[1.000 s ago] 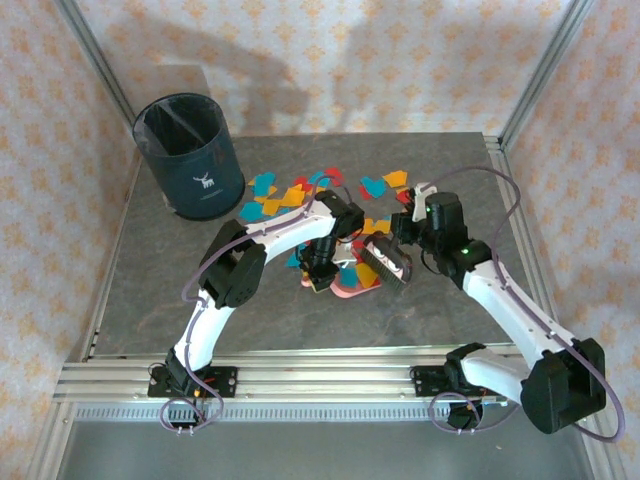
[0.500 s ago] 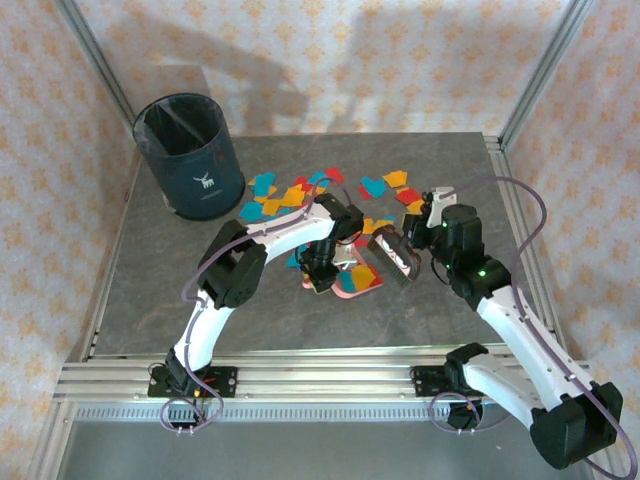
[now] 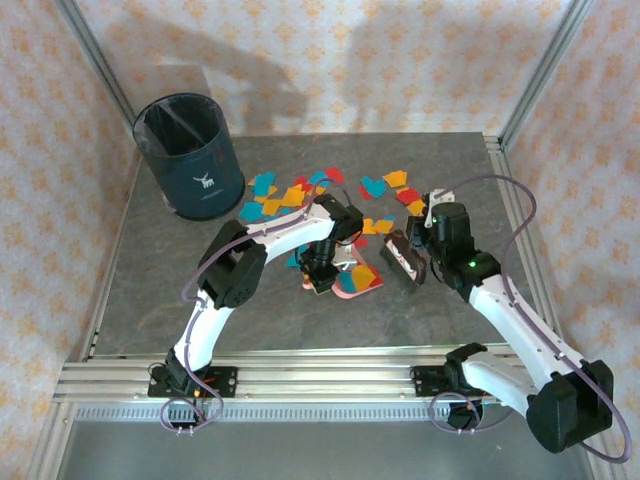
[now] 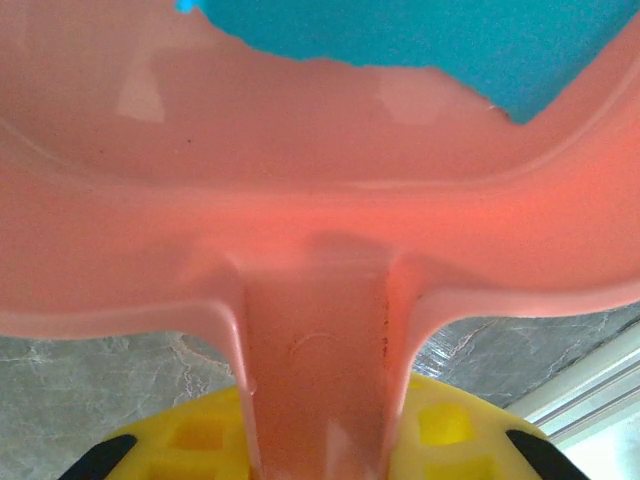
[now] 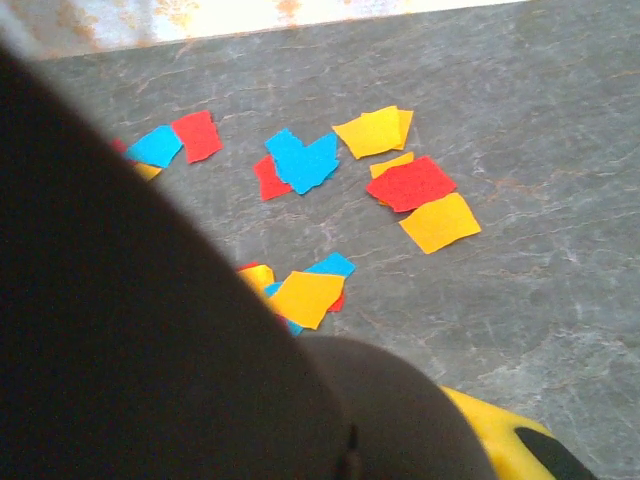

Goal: Sweep away the paper scraps from the table

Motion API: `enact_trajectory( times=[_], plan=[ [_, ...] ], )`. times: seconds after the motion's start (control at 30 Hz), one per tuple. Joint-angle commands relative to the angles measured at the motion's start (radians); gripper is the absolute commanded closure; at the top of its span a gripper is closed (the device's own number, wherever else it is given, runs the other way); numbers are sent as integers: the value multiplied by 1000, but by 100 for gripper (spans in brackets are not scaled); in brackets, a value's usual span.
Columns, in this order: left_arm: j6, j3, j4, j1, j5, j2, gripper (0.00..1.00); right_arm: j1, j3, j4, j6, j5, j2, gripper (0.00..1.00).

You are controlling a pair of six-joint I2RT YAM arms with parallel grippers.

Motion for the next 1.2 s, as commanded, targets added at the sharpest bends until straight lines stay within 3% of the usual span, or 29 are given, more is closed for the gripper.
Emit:
enact_trajectory(
  times=[0.0,0.2,0.43,1.17],
  plan=[
    [-1,-18,-13,-11,8,-29,100,5,-11,9,25,-94,8,100],
    [-2,-17,-8,-11,12,-25,100,7,-27,63,67,-231,12,100],
    [-1,-24,6,-11,23,-33,100,7,-23,90,84,-264,-1,100],
    [-7,-133,73,-6,-33,-173,100,5,-27,120,107,38,-107,100]
  ],
)
